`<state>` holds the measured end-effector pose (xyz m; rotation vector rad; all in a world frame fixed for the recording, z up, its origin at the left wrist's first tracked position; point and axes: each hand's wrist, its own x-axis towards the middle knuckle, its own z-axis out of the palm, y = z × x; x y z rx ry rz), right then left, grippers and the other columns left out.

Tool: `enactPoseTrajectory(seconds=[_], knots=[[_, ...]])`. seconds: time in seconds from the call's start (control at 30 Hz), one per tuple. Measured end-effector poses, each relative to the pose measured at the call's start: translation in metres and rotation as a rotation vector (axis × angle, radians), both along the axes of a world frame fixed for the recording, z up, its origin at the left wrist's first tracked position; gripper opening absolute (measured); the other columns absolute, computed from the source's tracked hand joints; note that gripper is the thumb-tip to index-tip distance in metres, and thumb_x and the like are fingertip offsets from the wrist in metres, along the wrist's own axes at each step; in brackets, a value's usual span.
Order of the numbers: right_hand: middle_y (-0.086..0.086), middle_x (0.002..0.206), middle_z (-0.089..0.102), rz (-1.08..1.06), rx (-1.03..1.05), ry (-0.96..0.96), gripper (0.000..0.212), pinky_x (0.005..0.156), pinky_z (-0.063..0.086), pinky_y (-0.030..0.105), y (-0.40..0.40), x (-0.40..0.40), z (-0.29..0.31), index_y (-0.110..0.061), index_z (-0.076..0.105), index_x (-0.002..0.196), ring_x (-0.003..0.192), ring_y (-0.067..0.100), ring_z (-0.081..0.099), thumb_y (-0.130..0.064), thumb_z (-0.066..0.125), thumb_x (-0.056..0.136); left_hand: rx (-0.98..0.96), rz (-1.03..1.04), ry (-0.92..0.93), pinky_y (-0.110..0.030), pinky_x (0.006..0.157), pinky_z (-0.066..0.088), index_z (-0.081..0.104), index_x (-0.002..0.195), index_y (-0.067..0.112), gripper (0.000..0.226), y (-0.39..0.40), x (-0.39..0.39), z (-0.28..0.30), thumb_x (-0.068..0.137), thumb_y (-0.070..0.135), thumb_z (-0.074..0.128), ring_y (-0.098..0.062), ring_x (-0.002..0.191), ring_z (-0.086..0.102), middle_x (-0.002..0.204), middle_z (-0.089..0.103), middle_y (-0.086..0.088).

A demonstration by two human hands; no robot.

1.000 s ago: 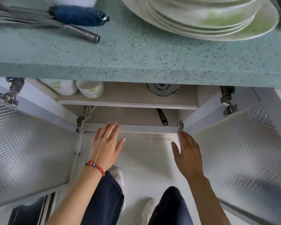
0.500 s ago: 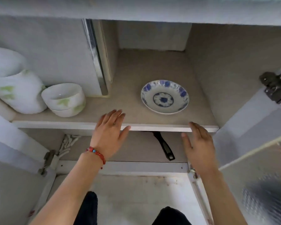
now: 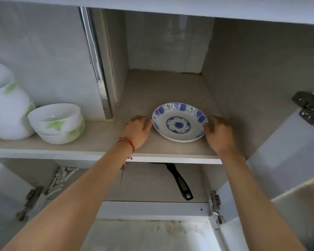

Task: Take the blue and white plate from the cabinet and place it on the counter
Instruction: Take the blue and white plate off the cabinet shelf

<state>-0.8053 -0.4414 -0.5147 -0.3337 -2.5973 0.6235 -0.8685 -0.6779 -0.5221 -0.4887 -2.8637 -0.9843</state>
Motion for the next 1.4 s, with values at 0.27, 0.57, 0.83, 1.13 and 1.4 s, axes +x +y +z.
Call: enactPoseTrajectory(seconds=[0.27, 0.57, 0.83, 1.13, 1.4], knots=[[0.025, 0.09, 0.069, -0.085, -0.177, -0.021, 0.014, 0.067, 0.043, 0.032, 0.002, -0.019, -0.01, -0.001, 0.063, 0.086, 0.08, 0.038, 0.062, -0.01, 0.053, 0.086, 0.222, 0.023, -0.085, -0.03, 0.073, 0.044, 0.064, 0.097, 0.0, 0.021, 0.021, -0.008, 0.003, 0.089, 0.013, 0.05, -0.035, 0.091, 0.061, 0.1, 0.067, -0.024], [0.022, 0.076, 0.069, -0.053, -0.239, 0.115, 0.015, 0.06, 0.039, 0.026, -0.011, -0.005, -0.008, 0.001, 0.065, 0.079, 0.064, 0.032, 0.058, 0.002, 0.05, 0.081, 0.567, 0.136, -0.087, -0.033, 0.073, 0.05, 0.069, 0.088, 0.001, 0.019, 0.019, 0.001, -0.001, 0.081, -0.003, 0.052, -0.022, 0.076, 0.061, 0.087, 0.072, -0.017], [0.006, 0.068, 0.061, -0.062, -0.314, 0.177, 0.019, 0.044, 0.032, 0.009, -0.043, 0.031, 0.017, -0.001, 0.066, 0.087, 0.058, 0.02, 0.051, 0.005, 0.048, 0.08, 0.732, 0.178, -0.139, -0.008, 0.058, 0.05, 0.069, 0.088, 0.031, 0.034, -0.009, 0.045, 0.019, 0.082, 0.001, 0.054, 0.01, 0.065, 0.063, 0.074, 0.069, 0.014], [-0.008, 0.054, 0.052, -0.042, -0.419, 0.131, 0.021, 0.046, 0.032, -0.002, -0.072, 0.093, 0.066, -0.003, 0.066, 0.093, 0.048, -0.009, 0.05, 0.003, 0.049, 0.082, 0.659, 0.265, -0.149, -0.015, 0.066, 0.052, 0.069, 0.09, 0.029, 0.04, -0.037, 0.112, 0.061, 0.078, -0.007, 0.054, 0.004, 0.068, 0.061, 0.077, 0.068, 0.011], [0.012, 0.059, 0.059, -0.157, -0.496, 0.088, 0.015, 0.051, 0.034, -0.005, -0.087, 0.155, 0.109, -0.004, 0.065, 0.086, 0.046, 0.007, 0.043, -0.003, 0.051, 0.086, 0.644, 0.331, -0.27, -0.014, 0.075, 0.052, 0.066, 0.106, 0.008, 0.027, -0.046, 0.177, 0.124, 0.081, 0.0, 0.059, -0.003, 0.079, 0.065, 0.094, 0.068, 0.002]])
